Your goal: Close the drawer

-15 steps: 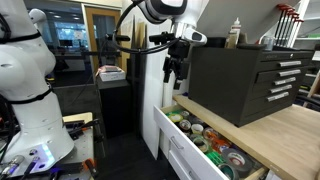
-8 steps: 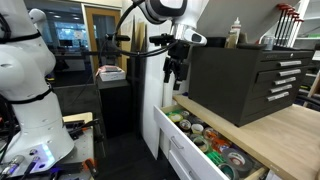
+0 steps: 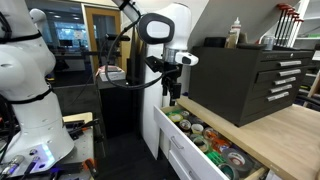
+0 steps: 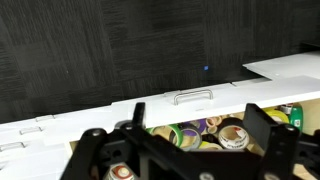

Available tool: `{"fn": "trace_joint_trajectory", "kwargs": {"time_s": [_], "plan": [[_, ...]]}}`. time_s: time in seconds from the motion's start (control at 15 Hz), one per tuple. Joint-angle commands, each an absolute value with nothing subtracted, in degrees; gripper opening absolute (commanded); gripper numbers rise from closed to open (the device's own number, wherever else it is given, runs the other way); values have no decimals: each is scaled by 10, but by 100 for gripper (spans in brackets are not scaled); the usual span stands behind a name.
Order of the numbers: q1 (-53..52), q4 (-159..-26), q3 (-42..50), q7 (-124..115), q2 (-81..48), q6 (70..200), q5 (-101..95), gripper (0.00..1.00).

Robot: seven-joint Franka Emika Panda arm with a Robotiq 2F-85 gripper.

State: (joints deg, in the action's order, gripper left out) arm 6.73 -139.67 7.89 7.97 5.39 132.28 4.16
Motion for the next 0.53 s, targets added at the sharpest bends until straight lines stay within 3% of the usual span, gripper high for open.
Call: {"fn": "trace_joint_trajectory", "kwargs": {"time_s": [0.0,0.47], "plan": [[60,-1455,70,77,51,1399,46,100],[33,-1491,38,89,-18,1498,71,100]]}}
